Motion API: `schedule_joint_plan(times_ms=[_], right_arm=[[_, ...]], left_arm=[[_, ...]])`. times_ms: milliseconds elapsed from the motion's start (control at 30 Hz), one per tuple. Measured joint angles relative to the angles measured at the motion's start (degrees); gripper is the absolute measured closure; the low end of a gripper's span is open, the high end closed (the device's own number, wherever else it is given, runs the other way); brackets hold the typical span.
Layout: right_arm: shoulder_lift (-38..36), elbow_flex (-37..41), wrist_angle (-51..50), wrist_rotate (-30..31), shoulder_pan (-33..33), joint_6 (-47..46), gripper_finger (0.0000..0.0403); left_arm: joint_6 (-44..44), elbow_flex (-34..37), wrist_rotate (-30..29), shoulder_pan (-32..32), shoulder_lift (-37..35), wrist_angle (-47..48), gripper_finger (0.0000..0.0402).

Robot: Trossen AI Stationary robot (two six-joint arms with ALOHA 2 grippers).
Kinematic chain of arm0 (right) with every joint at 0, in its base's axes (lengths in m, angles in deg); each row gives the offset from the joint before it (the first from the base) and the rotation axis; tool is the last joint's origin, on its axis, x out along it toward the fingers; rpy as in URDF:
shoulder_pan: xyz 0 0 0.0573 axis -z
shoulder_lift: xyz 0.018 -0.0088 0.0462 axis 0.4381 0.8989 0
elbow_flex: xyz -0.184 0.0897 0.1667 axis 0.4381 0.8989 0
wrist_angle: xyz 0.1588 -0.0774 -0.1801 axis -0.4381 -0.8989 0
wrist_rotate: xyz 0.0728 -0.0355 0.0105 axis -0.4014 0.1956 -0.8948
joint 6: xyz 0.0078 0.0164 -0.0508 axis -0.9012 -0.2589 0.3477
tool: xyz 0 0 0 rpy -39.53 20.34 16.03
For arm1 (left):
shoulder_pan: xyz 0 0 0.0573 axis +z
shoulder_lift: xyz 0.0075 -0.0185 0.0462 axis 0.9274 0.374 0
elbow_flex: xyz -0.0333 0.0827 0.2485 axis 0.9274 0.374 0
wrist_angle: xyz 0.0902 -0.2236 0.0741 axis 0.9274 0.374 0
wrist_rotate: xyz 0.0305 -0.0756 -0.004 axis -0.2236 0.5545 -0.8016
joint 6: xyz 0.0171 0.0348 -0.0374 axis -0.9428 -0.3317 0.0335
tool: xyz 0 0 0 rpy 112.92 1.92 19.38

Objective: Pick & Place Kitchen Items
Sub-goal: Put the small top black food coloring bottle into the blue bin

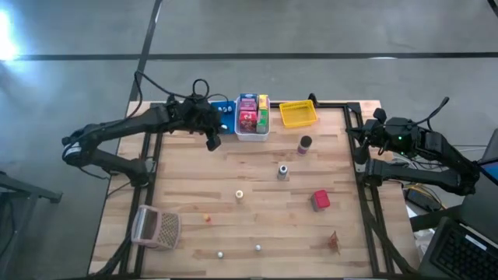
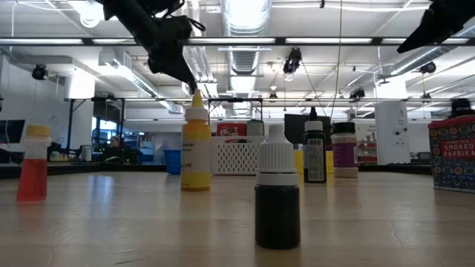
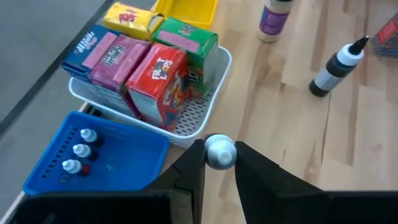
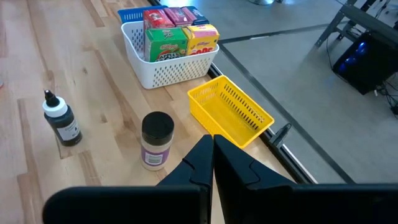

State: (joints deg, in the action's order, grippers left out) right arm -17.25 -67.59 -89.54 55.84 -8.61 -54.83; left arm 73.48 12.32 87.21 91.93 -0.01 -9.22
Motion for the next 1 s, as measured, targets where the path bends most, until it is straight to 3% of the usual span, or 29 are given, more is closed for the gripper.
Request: schedule_joint_plan(times_ms=[767,1000], right_arm=[[0.0,0.0,0.0,0.0,0.0,-0.1,0.0394],[0.0,0.0,0.0,0.0,0.0,0.0,0.0394]], left_arm=[[-3.0,-7.4,2.1,6.5,5.1,0.7,0.0325],[-3.4,-11.6,6.4,10.0,8.6,2.4,0.0325]])
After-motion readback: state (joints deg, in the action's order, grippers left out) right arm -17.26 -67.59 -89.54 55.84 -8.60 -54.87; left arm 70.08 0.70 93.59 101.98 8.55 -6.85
